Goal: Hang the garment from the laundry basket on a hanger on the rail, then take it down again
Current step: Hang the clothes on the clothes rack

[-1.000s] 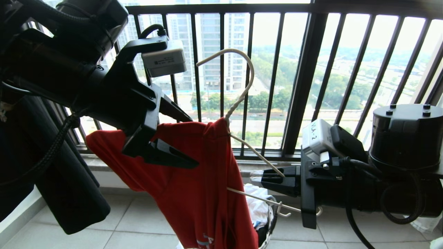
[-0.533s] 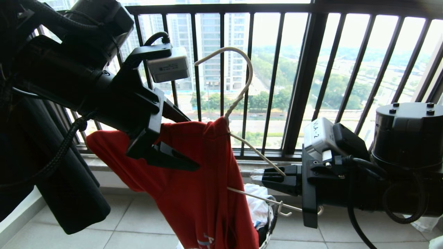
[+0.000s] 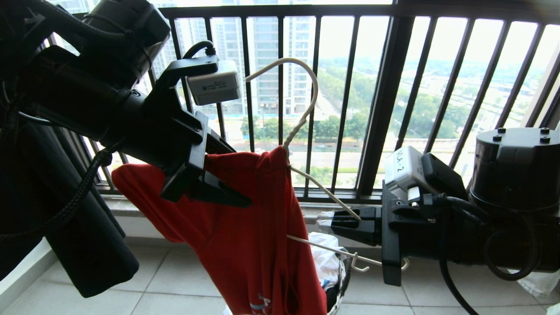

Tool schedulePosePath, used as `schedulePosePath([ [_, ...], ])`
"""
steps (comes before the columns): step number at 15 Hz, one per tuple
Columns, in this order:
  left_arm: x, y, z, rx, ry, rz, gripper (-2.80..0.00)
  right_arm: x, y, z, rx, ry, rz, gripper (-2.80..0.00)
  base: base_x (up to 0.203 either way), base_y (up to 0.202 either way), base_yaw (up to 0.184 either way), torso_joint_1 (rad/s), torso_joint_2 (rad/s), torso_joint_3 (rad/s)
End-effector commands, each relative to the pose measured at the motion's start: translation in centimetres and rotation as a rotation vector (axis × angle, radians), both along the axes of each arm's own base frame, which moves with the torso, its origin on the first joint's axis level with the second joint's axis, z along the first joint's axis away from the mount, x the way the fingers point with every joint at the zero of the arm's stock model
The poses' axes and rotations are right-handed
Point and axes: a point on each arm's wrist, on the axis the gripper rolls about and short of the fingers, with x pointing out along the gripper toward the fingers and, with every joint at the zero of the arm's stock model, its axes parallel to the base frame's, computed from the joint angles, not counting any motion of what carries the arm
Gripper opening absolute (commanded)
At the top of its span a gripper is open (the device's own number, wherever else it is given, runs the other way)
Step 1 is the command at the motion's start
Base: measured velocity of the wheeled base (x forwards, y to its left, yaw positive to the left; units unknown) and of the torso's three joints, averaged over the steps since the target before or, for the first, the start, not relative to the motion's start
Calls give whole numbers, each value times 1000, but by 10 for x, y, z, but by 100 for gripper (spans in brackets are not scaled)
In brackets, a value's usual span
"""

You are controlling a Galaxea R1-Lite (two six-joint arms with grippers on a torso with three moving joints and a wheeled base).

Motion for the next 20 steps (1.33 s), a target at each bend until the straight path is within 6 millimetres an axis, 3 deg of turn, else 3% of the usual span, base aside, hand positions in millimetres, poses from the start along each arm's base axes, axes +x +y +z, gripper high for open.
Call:
schedulePosePath([
  [1, -1, 0, 0, 0, 1, -4, -280, 1, 0, 0, 1, -4, 3, -280, 0, 0, 0, 0, 0, 0],
  [14, -1, 0, 2, -8, -13, -6, -280, 5, -2, 2, 6, -9, -16, -280, 0, 0, 0, 0, 0, 0],
  [15, 0, 0, 2, -9, -15, -6, -280, 6, -2, 1, 5, -8, -21, 0, 0, 0, 0, 0, 0, 0],
  [20, -1, -1, 4, -13, -19, -4, -280, 10, -9, 7, 16, -22, -51, 0, 0, 0, 0, 0, 0, 0],
])
